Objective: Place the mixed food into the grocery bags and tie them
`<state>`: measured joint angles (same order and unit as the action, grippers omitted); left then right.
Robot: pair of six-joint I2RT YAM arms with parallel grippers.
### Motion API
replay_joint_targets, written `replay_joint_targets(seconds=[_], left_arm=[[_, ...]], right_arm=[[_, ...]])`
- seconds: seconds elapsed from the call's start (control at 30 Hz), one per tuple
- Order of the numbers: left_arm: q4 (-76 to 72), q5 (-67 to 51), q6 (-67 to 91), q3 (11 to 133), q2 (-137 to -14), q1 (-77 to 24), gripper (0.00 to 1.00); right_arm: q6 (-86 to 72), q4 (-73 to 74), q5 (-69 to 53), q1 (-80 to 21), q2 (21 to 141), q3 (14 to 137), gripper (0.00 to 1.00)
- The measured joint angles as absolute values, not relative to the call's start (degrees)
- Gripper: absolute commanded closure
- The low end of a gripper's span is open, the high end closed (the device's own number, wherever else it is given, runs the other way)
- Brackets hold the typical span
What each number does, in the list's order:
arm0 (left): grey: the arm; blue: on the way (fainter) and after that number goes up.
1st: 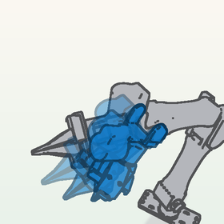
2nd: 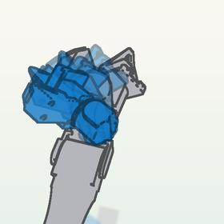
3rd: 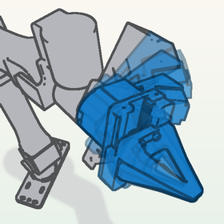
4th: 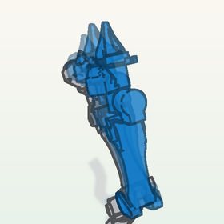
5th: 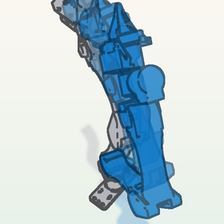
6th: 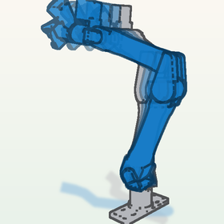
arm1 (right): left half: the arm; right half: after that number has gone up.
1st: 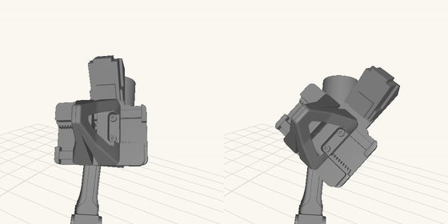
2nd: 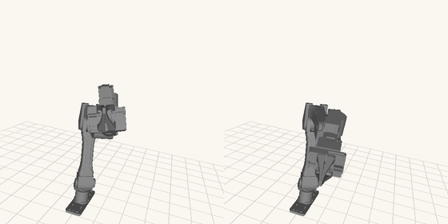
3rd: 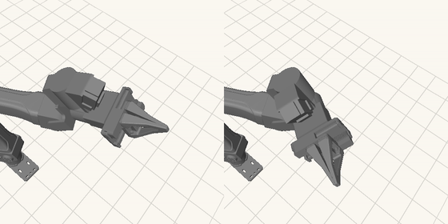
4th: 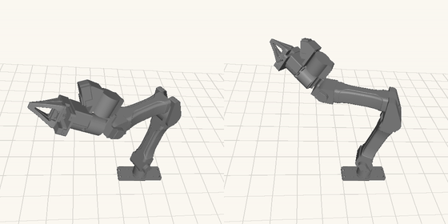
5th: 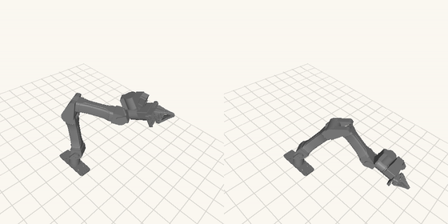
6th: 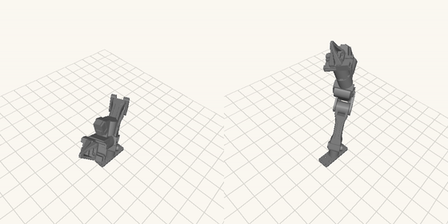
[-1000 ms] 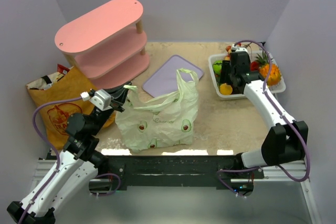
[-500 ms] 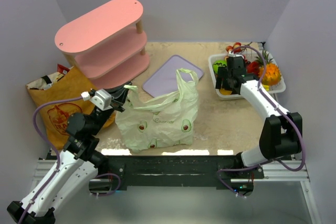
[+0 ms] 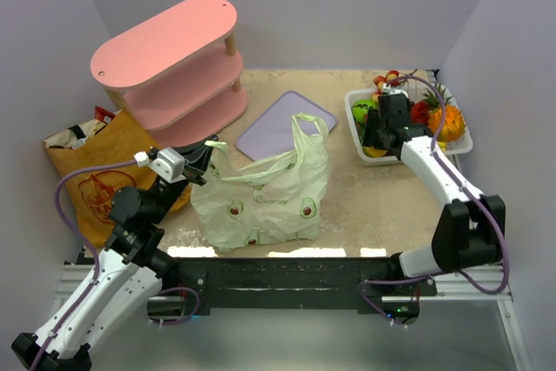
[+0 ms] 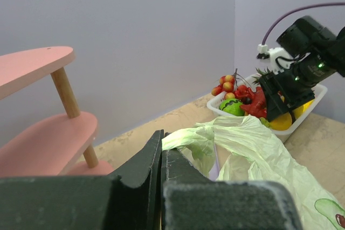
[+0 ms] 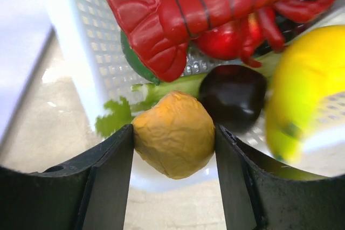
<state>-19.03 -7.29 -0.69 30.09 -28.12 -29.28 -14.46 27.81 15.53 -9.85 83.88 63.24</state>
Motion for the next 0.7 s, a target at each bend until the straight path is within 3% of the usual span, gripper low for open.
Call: replay_joint_targets(seconds=[0.1, 0.23, 0.37, 0.7], left_arm=[[-19.07, -7.31, -0.69, 30.09, -28.16, -29.28, 1.00], [-19.05, -7.42, -0.67, 30.09, -28.56, -29.28, 1.00], [-19.03, -7.53, -0.69, 30.09, -28.82, -29.28, 1.00], [-19.03, -7.51, -0.69, 30.09, -28.80, -29.28, 1.00]], right_arm=[[-14.52, 29.17, 16.51, -11.18, 76.60, 63.48, 0.85], [-14.35, 28.80, 17.80, -20.56, 65.84, 67.48, 0.85], [-14.96, 21.34, 3.46, -26.89, 61.52, 70.67, 0.86], [-12.69, 12.86, -18.92, -47.64, 75.83, 70.72, 0.87]])
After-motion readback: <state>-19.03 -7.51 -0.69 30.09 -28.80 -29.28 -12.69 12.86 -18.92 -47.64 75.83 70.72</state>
